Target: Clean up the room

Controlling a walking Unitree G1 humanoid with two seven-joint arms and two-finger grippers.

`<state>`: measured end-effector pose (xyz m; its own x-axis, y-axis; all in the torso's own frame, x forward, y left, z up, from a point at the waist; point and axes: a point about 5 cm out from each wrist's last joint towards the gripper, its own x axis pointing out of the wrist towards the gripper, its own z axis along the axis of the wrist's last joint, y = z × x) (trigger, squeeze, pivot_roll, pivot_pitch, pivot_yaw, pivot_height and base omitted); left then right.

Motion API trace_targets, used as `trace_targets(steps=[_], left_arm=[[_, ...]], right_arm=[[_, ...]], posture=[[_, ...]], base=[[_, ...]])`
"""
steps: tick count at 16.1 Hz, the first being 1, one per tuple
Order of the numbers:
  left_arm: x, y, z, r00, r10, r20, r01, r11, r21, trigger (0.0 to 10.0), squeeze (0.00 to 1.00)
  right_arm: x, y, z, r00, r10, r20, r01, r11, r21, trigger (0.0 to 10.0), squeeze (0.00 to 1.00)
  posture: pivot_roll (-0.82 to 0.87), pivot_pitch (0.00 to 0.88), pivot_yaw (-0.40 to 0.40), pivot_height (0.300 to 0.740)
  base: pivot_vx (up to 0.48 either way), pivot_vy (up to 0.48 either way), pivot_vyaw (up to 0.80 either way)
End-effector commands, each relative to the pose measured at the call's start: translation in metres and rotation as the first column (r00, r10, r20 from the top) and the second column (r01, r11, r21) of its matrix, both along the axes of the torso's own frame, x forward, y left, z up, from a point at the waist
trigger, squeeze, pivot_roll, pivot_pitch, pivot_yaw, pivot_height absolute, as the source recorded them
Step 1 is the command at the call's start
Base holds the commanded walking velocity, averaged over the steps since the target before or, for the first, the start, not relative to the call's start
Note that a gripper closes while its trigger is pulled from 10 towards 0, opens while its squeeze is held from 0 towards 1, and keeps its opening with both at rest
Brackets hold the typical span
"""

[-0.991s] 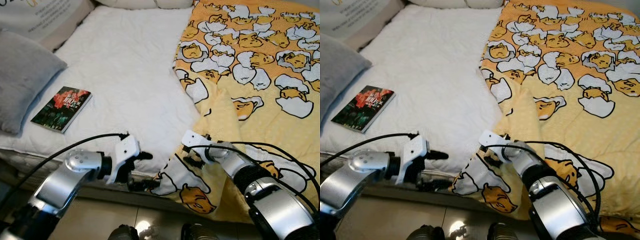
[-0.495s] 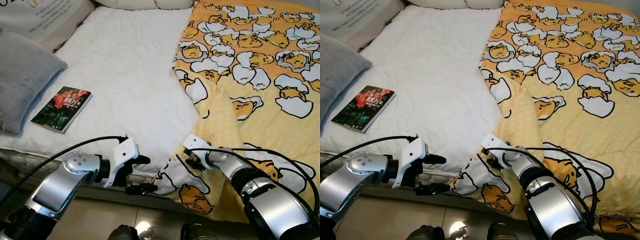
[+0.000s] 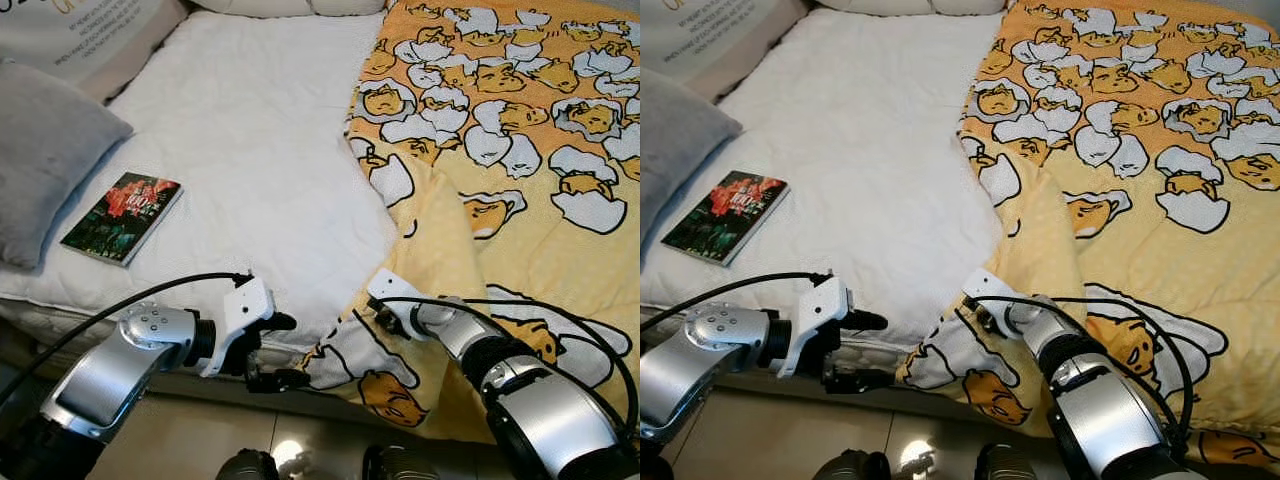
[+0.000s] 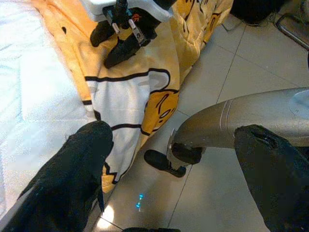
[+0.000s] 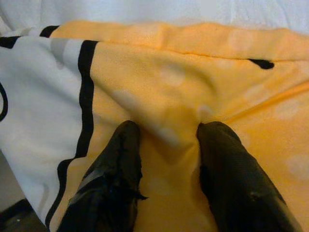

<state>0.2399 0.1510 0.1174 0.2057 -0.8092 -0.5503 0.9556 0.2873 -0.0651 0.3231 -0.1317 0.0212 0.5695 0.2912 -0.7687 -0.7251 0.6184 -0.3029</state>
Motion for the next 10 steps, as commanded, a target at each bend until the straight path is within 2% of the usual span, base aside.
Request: trace_targets(steps=[1, 7, 9, 10], left_arm=[[-0.001, 0.003, 0.004, 1.000, 0.001, 0.002, -0.001, 1.000, -0.002, 10.0, 0.00], [0.001, 0.004, 0.005, 1.000, 0.024, 0.013, -0.023, 1.000, -0.006, 10.0, 0.00], [0.003, 0.003, 0.006, 0.999, 0.033, 0.023, -0.033, 0.999, -0.010, 10.0, 0.00], [0.004, 0.003, 0.007, 0.999, 0.040, 0.029, -0.039, 0.999, -0.015, 10.0, 0.00]], right_arm=[[-0.001, -0.001, -0.002, 0.999, -0.039, -0.020, 0.040, 0.999, 0.024, 0.0, 0.00], [-0.002, -0.001, -0.002, 0.998, -0.063, -0.027, 0.065, 0.995, 0.075, 0.0, 0.00], [0.002, 0.003, 0.003, 0.998, -0.066, 0.001, 0.065, 0.986, 0.153, 0.0, 0.00], [0.006, 0.012, 0.012, 0.999, -0.053, 0.011, 0.048, 0.957, 0.286, 0.0, 0.00]], posture=[[0.03, 0.152, 0.023, 0.740], [0.03, 0.157, 0.023, 0.740], [0.03, 0.155, 0.022, 0.740], [0.03, 0.154, 0.021, 0.740]], base=[[0.000, 0.000, 0.00], [0.000, 0.000, 0.00], [0.000, 0.000, 0.00], [0.000, 0.000, 0.00]])
